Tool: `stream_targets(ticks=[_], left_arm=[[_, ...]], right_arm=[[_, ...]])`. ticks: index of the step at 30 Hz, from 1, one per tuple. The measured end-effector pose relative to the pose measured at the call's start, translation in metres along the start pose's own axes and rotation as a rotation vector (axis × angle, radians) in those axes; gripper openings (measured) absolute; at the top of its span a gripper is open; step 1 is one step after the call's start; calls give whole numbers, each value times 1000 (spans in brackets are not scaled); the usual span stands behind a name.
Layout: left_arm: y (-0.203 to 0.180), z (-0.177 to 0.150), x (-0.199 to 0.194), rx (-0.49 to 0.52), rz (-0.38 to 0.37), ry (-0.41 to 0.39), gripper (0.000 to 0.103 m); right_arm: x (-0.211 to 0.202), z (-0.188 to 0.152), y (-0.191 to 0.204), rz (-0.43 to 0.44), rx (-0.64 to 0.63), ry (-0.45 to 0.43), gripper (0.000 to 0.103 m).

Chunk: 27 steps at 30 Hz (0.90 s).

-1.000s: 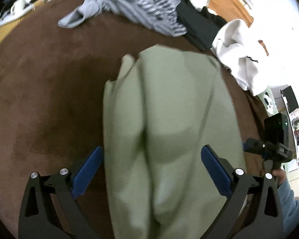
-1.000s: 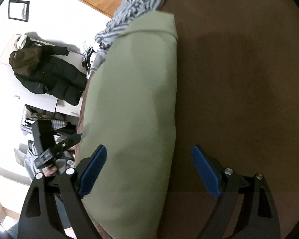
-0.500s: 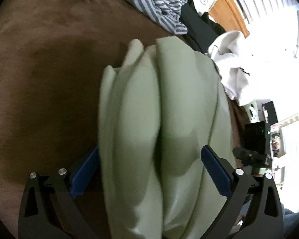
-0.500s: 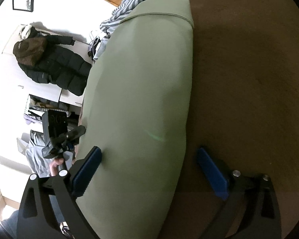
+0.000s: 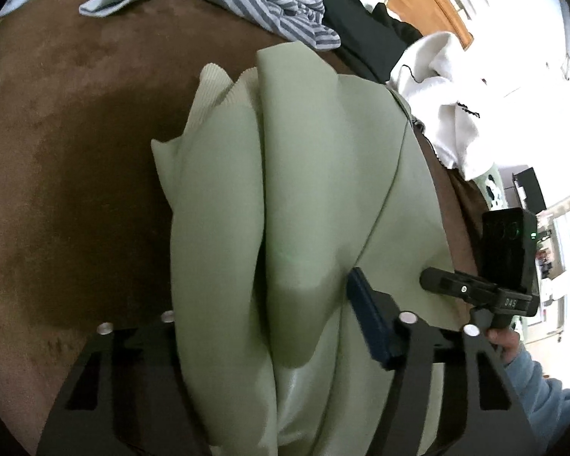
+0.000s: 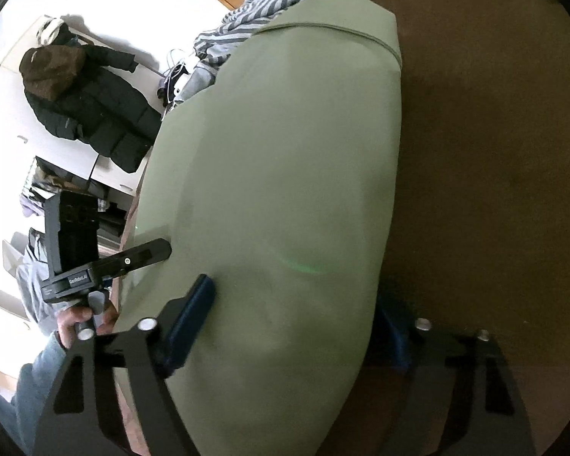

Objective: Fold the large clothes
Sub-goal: 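Grasp the green jacket bundle with both tools, then lift the jacket bundle with both tools and carry it to the cow-print bed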

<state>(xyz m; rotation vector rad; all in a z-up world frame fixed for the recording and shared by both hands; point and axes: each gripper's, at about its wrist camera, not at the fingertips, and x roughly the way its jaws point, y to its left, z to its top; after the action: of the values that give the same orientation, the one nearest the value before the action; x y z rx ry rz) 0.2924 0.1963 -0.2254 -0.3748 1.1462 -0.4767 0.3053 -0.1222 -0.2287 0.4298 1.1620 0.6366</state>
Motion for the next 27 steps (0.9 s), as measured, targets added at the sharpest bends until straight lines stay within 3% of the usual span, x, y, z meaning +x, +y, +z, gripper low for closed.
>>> stream_targets(ticks=[5, 12, 19, 27], left_arm=[[-14, -6, -7, 11, 78, -70, 39], [-33, -9, -16, 8, 155, -128, 22], [-44, -10, -28, -10, 129, -169, 19], [-95, -13, -61, 84, 140, -208, 18]], right_arm=[[-6, -2, 10, -21, -52, -27, 50], [-16, -1, 19, 8, -89, -56, 36], [-42, -5, 42, 43, -133, -113, 30], [-88, -6, 55, 43, -163, -160, 30]])
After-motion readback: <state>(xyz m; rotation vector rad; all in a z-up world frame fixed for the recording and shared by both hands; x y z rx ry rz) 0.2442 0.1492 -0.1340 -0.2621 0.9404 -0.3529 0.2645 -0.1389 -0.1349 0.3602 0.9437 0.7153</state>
